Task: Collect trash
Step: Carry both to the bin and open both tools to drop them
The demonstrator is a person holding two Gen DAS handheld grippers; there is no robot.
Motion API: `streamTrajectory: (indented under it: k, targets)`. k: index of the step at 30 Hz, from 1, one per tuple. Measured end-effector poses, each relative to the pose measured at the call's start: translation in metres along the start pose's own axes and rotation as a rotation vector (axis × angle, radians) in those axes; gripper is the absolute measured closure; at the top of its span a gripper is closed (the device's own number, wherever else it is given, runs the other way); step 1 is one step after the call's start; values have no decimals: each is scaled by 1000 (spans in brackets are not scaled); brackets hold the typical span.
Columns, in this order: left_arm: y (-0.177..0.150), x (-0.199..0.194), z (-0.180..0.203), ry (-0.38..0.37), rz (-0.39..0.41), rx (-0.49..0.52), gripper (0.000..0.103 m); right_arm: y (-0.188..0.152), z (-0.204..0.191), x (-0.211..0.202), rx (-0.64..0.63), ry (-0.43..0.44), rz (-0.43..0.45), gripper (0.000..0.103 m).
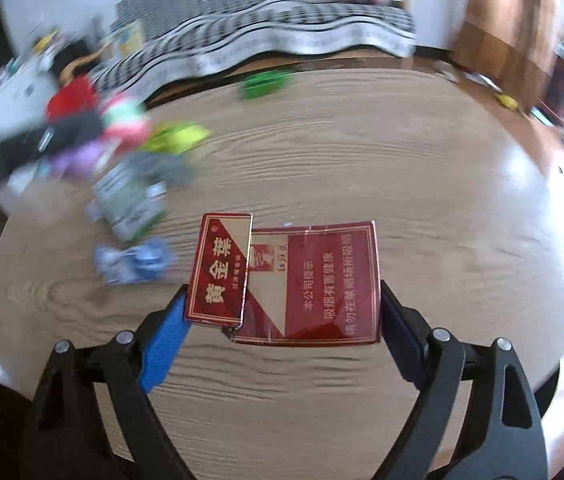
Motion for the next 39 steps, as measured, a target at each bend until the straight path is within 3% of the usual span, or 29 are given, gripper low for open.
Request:
streamTrajectory:
  k: [6,11,19,27,39]
  targets:
    - [2,28,86,-80,-11,93,59,-14,139,-29,185,-115,43,18]
    - [-3,59,182,-195,-36,179,59,-48,250,-50,351,-196,46,18]
    - [-37,107,322,-393,-121,283,59,-102,375,-84,569,-265,35,18]
    - [-74,127,394,-475,-193,376,59,-149,424,-71,659,-290,-79,18]
    - [-78,144,396,-468,-222,361,59,-145,426,-63,676,-287,-82,13]
Point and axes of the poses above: each gripper's, at about its wrist camera, not at the fingertips, and x roughly the way its jaws point, z to its right, y to its top, the point moved 8 cm from there along x, roughly the way its jaws point, and after that the axes turned 3 degrees about -y, right-handed, at the moved point
